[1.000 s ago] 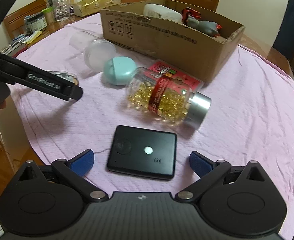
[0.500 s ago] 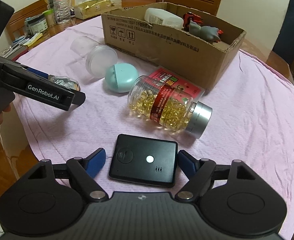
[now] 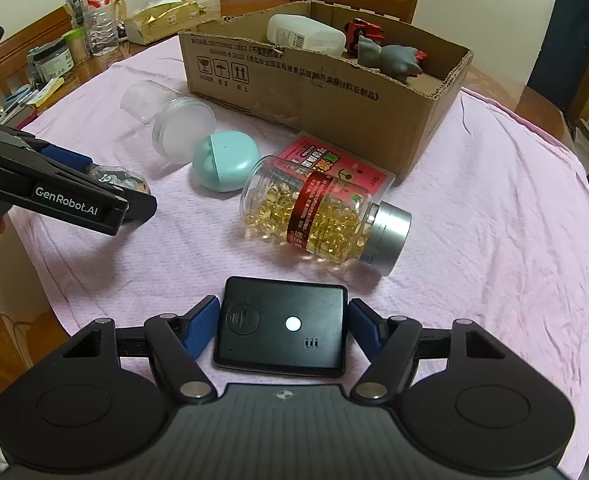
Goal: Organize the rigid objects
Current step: 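Grasp the correction tape with the left gripper while the right gripper grasps the black device, then carry the correction tape into the box and open the left gripper while the right carries the black device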
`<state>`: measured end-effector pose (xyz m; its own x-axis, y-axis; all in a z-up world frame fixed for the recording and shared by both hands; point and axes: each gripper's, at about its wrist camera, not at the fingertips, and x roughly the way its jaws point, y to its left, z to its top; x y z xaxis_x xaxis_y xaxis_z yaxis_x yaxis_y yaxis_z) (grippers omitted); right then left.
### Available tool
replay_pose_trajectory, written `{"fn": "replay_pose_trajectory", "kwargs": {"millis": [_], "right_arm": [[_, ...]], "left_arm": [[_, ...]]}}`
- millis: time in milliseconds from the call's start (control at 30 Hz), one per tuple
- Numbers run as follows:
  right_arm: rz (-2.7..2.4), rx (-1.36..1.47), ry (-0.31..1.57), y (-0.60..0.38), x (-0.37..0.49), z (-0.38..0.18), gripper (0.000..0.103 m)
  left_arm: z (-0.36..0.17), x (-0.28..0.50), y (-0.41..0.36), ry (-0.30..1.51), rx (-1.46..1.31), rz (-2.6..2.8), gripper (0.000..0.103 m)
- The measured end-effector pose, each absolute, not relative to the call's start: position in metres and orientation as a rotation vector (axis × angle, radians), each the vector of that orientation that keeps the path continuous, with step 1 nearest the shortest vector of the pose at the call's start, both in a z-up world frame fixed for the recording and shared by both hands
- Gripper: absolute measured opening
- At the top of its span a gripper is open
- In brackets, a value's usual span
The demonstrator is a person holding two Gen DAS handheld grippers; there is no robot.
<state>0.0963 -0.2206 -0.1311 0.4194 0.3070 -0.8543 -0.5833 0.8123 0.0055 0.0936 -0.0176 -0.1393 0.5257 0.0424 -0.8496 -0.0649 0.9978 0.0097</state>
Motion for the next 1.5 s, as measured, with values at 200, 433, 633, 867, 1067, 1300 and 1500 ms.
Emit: {"fn": "replay_pose_trajectory", "kwargs": {"millis": [200, 433, 633, 867, 1067, 1300, 1500], "right_arm": [[0.556, -0.295, 1.026, -0.224, 0.101, -0.129, 0.074], [0.547, -0.316, 1.048, -0.234, 0.105, -0.114, 0.074], [0.579, -0.330, 1.049, -0.239, 0.111, -0.083, 0.074], [0.596, -0.344, 0.993, -0.235, 0.128, -0.045, 0.074], [0.578, -0.351, 0.917, -0.225, 0.144, -0.016, 0.074], [0.523, -0.324, 0.877, -0.211, 0.166, -0.001, 0.074], [0.460, -0.299, 0.862, -0.200, 0.185, 0.004, 0.074]], "left_arm": [[-0.134, 0.098, -0.015, 1.051, 0.006, 0.016, 0.089], [-0.101, 0.099, -0.012, 1.073, 0.068, -0.088, 0.089], [-0.062, 0.108, -0.015, 1.044, 0.141, -0.170, 0.089], [-0.027, 0.125, -0.022, 0.966, 0.189, -0.257, 0.089], [-0.006, 0.153, -0.022, 0.899, 0.215, -0.306, 0.089], [-0.001, 0.200, -0.010, 0.845, 0.225, -0.321, 0.089], [-0.021, 0.243, -0.001, 0.842, 0.213, -0.318, 0.089]]}}
